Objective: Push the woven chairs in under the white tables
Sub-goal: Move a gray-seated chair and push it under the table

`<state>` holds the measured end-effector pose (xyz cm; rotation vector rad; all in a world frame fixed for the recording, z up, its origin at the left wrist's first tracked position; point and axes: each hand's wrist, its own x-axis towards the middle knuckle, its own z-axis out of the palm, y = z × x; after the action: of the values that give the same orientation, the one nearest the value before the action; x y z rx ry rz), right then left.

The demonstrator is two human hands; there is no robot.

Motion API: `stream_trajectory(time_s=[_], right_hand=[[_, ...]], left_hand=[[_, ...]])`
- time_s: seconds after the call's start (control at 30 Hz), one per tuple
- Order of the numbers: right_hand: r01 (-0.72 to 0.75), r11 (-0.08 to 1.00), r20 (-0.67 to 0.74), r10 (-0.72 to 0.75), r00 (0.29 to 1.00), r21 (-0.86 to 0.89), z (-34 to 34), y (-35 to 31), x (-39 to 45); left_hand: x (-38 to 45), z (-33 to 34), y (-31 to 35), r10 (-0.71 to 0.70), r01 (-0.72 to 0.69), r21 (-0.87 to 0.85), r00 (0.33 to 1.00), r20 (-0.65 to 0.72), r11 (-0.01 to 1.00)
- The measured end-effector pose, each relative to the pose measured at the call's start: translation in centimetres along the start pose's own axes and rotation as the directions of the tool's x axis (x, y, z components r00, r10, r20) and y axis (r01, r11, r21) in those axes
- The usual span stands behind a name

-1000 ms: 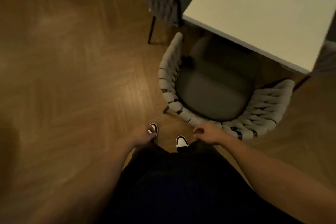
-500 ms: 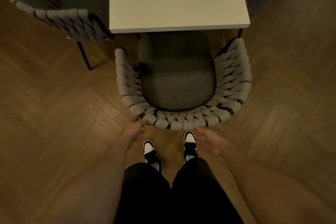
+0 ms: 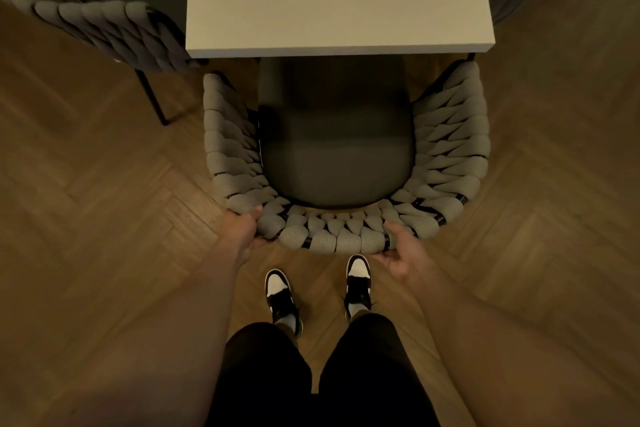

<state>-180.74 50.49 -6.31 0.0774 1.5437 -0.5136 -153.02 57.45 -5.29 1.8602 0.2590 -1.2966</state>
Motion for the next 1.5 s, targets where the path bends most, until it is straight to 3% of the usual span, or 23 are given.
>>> stream_trajectory(time_s=[1.0,1.07,1.13,1.17,1.2,1.23,1.3,1.33,1.4,1.43,1.5], right_hand=[[0.031,0.997,0.062,-0.026,0.998,-0.076,0.8,-0.8,0.4],[0.011,0.992,0.069,-0.002,0.998,-0.125,0.6,-1.2,-0.3],[-0.004,0.947,0.062,0.025,0.998,-0.322,0.1,-1.6,-1.4],[0.002,0.864,0.043,0.023,0.999,-0.504,-0.1,-2.0,-2.1],[0.027,0.700,0.026,-0.013,1.000,-0.714,-0.5,-2.4,-2.7],[0.076,0.454,0.036,-0.096,0.995,-0.888,-1.0,-2.9,-3.1],[0.198,-0.075,0.212,-0.360,0.909,-0.977,-2.2,-3.8,-3.2],[0.277,-0.257,0.370,-0.465,0.804,-0.926,-2.6,-4.1,-3.3],[0.443,-0.481,0.653,-0.523,0.547,-0.756,-2.6,-4.9,-3.2],[0.492,-0.546,0.734,-0.458,0.502,-0.678,-2.3,-5.2,-2.9],[0.484,-0.630,0.749,-0.251,0.612,-0.607,-1.4,-5.7,-2.0]], left_hand=[[0.0,0.6,1.1,0.044,-0.044,-0.015,0.999,0.007,0.999],[0.3,0.6,0.9,0.026,-0.026,-0.014,1.000,0.005,1.000],[0.3,0.7,0.7,0.044,-0.043,0.029,0.998,-0.046,0.999],[0.5,0.6,0.5,0.110,-0.090,0.157,0.986,-0.127,0.983],[0.4,0.5,0.1,0.228,-0.145,0.367,0.955,-0.192,0.919],[0.2,0.6,-0.3,0.372,-0.201,0.578,0.908,-0.192,0.791],[-1.0,1.3,-1.5,0.632,-0.378,0.821,0.775,0.028,0.428],[-1.8,2.0,-2.2,0.684,-0.485,0.841,0.699,0.210,0.238],[-3.1,4.2,-3.6,0.585,-0.607,0.791,0.615,0.529,-0.077],[-3.7,5.4,-4.3,0.477,-0.625,0.761,0.624,0.620,-0.172],[-4.4,7.3,-5.4,0.283,-0.622,0.732,0.675,0.682,-0.279]])
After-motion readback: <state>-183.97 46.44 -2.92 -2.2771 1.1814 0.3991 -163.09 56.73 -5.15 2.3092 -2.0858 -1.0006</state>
